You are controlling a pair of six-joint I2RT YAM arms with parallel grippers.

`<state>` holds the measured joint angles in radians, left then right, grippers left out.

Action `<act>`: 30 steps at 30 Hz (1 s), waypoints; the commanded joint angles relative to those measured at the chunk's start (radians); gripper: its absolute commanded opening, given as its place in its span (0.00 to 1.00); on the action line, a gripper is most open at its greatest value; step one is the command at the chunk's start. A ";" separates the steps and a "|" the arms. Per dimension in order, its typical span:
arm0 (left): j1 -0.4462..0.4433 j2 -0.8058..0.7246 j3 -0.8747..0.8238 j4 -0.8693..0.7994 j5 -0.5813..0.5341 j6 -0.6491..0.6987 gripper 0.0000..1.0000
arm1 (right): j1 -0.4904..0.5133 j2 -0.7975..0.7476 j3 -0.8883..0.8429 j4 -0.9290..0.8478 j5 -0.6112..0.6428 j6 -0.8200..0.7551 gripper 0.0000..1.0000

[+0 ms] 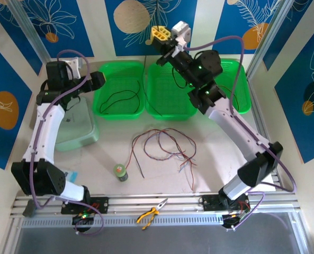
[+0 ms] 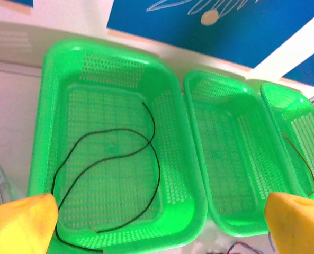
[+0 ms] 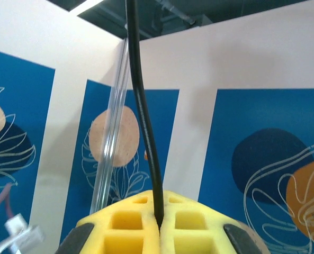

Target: Untangle the cables

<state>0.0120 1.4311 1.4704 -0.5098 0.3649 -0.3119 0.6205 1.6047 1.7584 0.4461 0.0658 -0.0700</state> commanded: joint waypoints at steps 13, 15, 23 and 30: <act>0.000 -0.146 -0.298 0.020 -0.061 0.054 1.00 | 0.045 0.543 0.588 -0.026 0.037 0.007 0.00; 0.001 -0.157 -0.309 0.020 -0.057 0.058 1.00 | 0.049 0.620 0.676 -0.091 0.052 0.015 0.00; 0.003 -0.161 -0.317 0.030 -0.065 0.068 1.00 | 0.046 0.793 0.759 -0.378 0.085 0.129 0.00; 0.004 -0.153 -0.300 0.022 -0.057 0.069 1.00 | 0.033 0.867 0.804 -0.704 0.153 0.286 0.00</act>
<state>0.0120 1.2793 1.1584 -0.4934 0.3088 -0.2596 0.6613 2.4588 2.4969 -0.0818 0.1623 0.1177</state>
